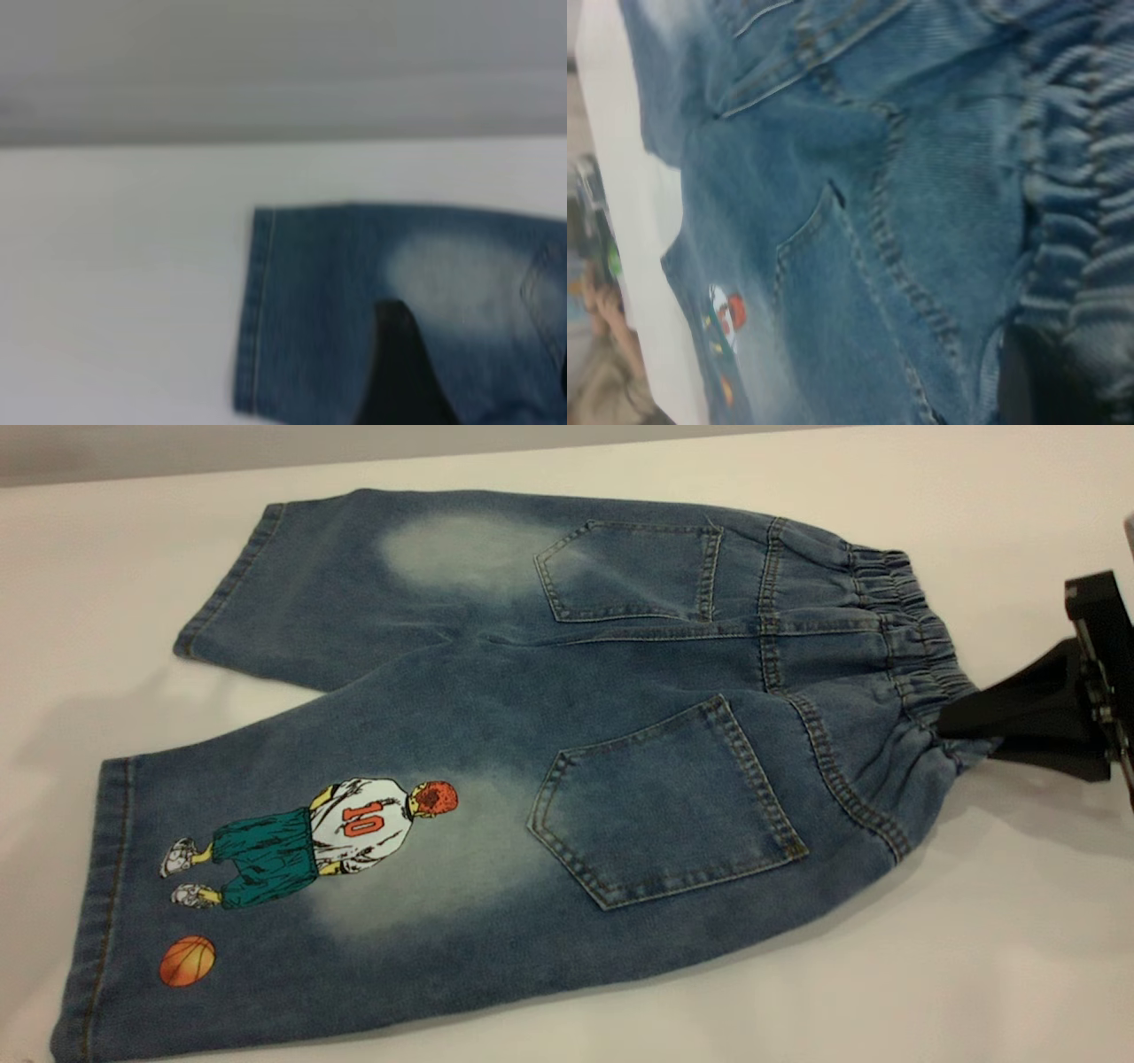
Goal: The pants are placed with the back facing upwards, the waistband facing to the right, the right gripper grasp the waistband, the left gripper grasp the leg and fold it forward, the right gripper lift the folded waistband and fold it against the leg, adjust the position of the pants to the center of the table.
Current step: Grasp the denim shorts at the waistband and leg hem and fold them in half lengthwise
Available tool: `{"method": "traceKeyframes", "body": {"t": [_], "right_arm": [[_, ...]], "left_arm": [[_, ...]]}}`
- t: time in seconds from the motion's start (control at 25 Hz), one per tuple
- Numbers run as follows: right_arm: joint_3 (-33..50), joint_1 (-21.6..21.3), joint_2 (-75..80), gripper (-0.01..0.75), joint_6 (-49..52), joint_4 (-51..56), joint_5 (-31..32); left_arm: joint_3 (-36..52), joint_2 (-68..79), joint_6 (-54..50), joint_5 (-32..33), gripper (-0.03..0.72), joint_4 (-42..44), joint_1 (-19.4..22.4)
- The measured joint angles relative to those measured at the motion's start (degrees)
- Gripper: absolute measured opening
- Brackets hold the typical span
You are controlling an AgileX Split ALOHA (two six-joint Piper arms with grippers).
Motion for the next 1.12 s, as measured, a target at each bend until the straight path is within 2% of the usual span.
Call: {"method": "traceKeyframes", "body": {"t": [0.24, 0.56, 0.8, 1.12], "right_arm": [[-3.19, -0.04, -3.09, 0.036, 0.30, -3.94, -0.33], [-4.64, -0.04, -9.15, 0.036, 4.17, -6.31, -1.54], [-6.50, -0.04, -10.29, 0.036, 7.92, -10.20, -2.56], [-6.55, -0.04, -10.29, 0.036, 8.01, -9.97, -3.84]], "left_arm": [[0.17, 0.00, 0.18, 8.13, 0.397, -2.43, -0.30], [3.48, 0.00, 2.85, 17.11, 0.397, -3.24, -5.12], [11.99, 0.00, 1.13, 17.23, 0.397, -5.48, -6.29], [20.60, 0.00, 1.49, 21.12, 0.397, -7.21, -6.29]]}}
